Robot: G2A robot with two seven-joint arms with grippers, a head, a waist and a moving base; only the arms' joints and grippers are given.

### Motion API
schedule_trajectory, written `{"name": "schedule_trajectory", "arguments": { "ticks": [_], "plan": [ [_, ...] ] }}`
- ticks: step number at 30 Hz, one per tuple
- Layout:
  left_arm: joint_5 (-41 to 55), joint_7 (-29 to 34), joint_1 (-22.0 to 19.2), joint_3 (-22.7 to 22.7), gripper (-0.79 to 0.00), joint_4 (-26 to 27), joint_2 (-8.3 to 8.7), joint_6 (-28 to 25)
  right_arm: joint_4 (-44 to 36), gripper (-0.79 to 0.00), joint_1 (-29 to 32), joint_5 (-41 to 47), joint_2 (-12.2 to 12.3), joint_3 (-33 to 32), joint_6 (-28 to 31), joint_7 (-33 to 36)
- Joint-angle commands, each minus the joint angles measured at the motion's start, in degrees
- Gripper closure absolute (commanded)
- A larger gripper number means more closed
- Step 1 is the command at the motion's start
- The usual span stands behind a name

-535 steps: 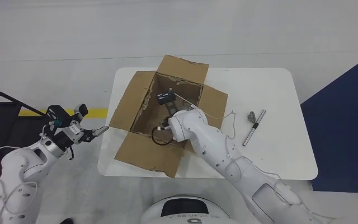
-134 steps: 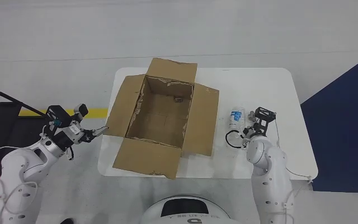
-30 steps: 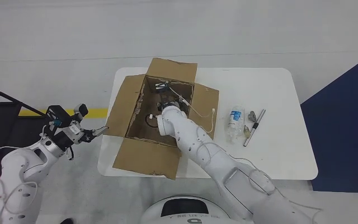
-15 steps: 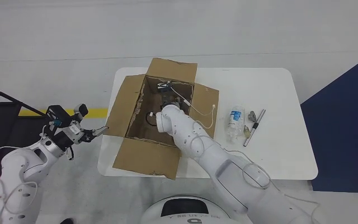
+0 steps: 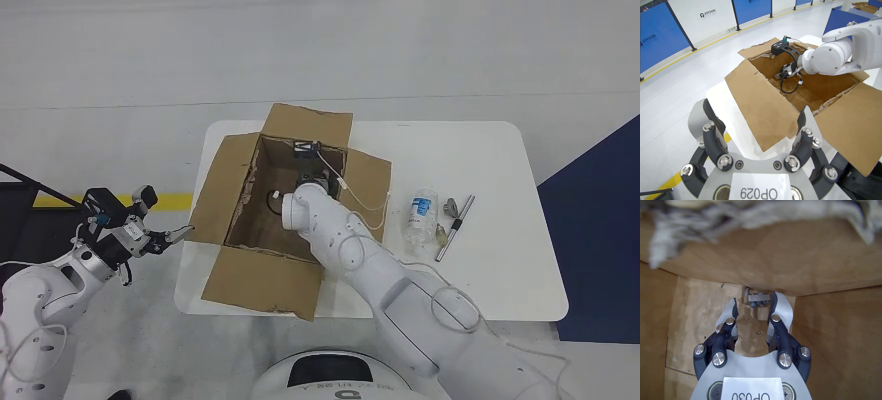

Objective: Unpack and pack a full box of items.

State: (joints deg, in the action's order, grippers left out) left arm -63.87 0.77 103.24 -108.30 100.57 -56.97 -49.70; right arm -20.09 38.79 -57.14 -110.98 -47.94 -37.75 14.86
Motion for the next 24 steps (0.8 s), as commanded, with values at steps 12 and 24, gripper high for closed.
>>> {"name": "schedule_trajectory", "arguments": {
  "ticks": [12,24],
  "plan": [
    [0.00,0.00,0.00,0.00,-0.785,0.00,0.00,0.00,4.38,-0.382,-2.10,2.51,-1.07,-1.45,2.51,-2.90],
    [0.00,0.00,0.00,0.00,-0.785,0.00,0.00,0.00,8.41,-0.382,-4.44,2.40,-1.55,-1.66,5.51,-0.04]
  ]
}}
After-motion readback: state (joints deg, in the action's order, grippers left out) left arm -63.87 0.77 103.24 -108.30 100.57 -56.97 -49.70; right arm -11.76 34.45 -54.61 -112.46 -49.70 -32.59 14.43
